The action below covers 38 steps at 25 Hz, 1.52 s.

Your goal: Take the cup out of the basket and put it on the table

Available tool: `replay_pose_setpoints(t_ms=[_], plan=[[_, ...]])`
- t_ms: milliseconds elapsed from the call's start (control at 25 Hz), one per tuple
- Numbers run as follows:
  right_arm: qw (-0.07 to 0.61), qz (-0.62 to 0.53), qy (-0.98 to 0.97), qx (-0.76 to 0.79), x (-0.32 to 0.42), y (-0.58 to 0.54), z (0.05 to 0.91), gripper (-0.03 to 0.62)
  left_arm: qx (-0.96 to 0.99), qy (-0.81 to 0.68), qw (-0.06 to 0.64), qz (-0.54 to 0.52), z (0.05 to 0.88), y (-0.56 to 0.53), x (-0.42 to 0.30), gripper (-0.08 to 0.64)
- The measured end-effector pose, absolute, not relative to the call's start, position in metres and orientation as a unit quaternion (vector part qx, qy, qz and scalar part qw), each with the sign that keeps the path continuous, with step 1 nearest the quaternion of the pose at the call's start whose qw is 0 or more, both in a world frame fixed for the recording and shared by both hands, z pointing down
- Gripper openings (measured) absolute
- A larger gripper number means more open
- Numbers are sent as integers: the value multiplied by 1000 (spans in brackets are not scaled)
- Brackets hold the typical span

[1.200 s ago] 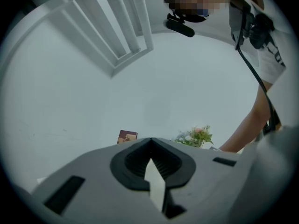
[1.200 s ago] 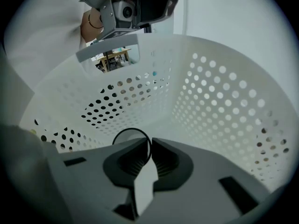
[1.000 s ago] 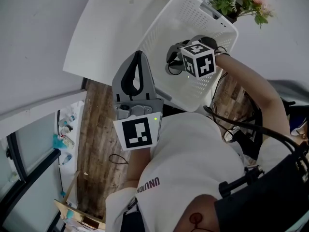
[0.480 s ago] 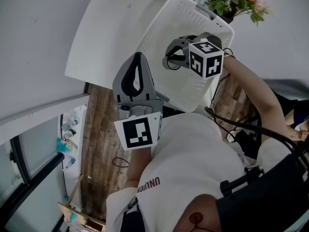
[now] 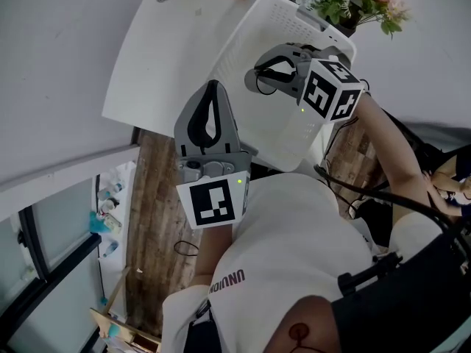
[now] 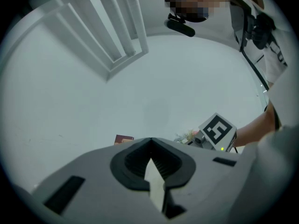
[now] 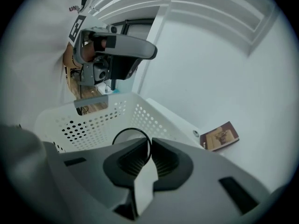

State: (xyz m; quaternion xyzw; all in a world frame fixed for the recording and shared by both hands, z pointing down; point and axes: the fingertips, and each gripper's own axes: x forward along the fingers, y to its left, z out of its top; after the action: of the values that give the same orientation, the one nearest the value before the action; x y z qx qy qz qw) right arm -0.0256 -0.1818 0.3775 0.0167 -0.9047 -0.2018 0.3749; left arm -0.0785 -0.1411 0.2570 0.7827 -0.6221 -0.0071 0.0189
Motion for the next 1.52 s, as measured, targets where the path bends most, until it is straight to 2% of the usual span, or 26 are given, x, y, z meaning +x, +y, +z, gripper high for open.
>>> replay_pose_setpoints(t_ms=[720, 920, 1520], plan=[[263, -197, -923, 200, -3, -208, 309, 41, 785, -620, 10, -11, 252, -143, -74, 12], [261, -208, -913, 236, 5, -209, 292, 41, 785, -620, 10, -11, 251, -142, -74, 12], [108, -178, -921, 329, 16, -214, 256, 40, 784, -621, 6, -8, 251, -143, -73, 12]])
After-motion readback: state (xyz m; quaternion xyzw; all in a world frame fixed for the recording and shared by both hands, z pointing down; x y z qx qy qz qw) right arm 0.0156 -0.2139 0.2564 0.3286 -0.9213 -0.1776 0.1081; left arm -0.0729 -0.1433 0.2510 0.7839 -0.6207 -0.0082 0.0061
